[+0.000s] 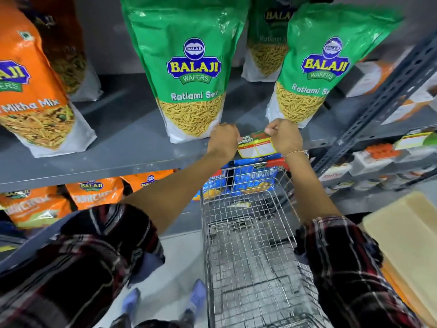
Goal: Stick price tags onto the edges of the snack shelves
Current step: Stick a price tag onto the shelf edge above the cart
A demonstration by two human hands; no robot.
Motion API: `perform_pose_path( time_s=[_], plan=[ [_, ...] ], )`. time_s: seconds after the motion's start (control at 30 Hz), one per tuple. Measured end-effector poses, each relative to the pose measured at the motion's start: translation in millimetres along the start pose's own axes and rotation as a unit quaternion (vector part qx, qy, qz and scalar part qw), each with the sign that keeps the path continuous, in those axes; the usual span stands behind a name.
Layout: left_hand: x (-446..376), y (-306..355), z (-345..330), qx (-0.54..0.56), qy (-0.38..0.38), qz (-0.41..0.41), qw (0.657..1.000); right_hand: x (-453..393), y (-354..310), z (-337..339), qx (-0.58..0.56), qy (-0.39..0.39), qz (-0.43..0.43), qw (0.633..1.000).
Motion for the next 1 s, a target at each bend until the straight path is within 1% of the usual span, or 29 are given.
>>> perform_pose_path(
  time_s=[0.07, 0.17, 0.3, 0.37, 0.47, 0.6, 0.63, 0.73, 0.83, 1.0],
  plan=[
    [7.0, 1.7, 0.3, 0.036, 0.026, -0.001, 0.999, 7.9, 5.7, 6.3, -0.042, 0.001, 0.020, 0.999],
    [20.2, 6.9, 2.3, 0.078, 0.054, -0.007, 0.995, 19.9, 16.3, 13.2, -0.072, -0.010, 0.045, 0.996],
    [38.8, 2.9, -1.3, 0.163, 0.069, 0.022, 0.984, 26.1, 34.8, 10.4, -0.095, -0.084, 0.052, 0.991],
    [46.9, 0.8, -5.5, 0.152, 0.072, 0.018, 0.986, 26.2, 42.1, 3.8, -0.114, -0.105, 0.055, 0.986],
    [52.0, 2.3, -14.2, 0.086, 0.055, 0.014, 0.995, 27.0, 46.1, -5.2, -0.139, -0.066, 0.054, 0.987],
    [56.5, 3.9, -16.8, -0.042, 0.085, -0.010, 0.995, 27.9, 45.9, -7.9, -0.122, -0.030, 0.057, 0.990],
    [57.3, 2.3, -16.6, -0.057, 0.086, -0.018, 0.994, 28.8, 46.2, -9.1, -0.111, -0.018, 0.062, 0.992],
    [57.3, -3.5, -18.4, -0.045, 0.082, -0.044, 0.995, 33.3, 45.9, -15.5, -0.100, 0.021, 0.077, 0.992],
    [55.2, -4.6, -21.5, -0.010, 0.082, -0.043, 0.996, 34.9, 46.1, -21.2, -0.104, 0.043, 0.079, 0.991],
    [53.6, -5.3, -21.6, -0.044, 0.077, -0.051, 0.995, 37.1, 44.2, -26.2, -0.086, 0.062, 0.075, 0.992]
  ],
)
Point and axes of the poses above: each hand's wrist, its own x-axis away from the middle knuckle, its own z-axis out of the back of the hand, y = z × x, the point moved 1 cm from there along -x, towards the middle knuckle, and after that the axes turned 13 degrees about -z, right-handed, at the moved point
